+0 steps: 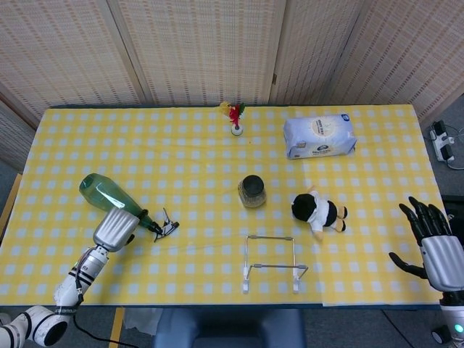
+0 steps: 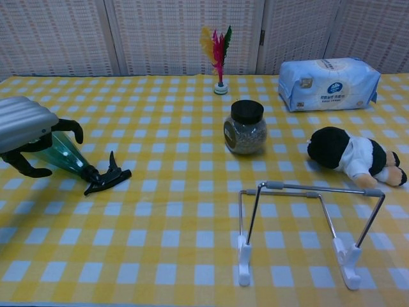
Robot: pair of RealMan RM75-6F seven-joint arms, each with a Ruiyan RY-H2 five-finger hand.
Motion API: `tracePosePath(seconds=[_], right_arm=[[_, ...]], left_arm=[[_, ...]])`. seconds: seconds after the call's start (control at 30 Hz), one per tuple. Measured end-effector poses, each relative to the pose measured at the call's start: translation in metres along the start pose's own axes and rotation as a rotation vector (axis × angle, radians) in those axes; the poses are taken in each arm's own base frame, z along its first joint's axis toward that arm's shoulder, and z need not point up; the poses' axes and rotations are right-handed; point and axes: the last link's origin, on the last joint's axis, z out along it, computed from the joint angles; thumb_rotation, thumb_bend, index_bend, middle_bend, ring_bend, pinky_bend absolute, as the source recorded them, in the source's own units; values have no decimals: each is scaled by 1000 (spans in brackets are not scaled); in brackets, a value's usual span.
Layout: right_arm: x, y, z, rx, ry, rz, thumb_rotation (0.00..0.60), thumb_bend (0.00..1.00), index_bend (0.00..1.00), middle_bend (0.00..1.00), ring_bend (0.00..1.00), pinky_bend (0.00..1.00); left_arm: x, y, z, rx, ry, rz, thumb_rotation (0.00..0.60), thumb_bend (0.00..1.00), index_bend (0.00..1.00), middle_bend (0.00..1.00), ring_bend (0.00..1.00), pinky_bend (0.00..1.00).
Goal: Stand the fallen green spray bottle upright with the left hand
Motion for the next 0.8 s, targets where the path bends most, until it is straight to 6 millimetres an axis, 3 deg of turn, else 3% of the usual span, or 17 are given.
tracePosePath(seconds=[0.6, 0.8], right_arm=[[3, 13, 2, -43, -17, 18, 600, 231, 0, 0, 0, 0], [3, 14, 4, -47, -23, 19, 600, 232, 0, 0, 0, 0]], left_arm=[[-32, 3, 36, -26, -73, 1, 600, 288, 414, 1000, 1000, 1000], [-41, 0, 41, -22, -97, -1, 600, 317, 536, 1000, 1000, 1000]])
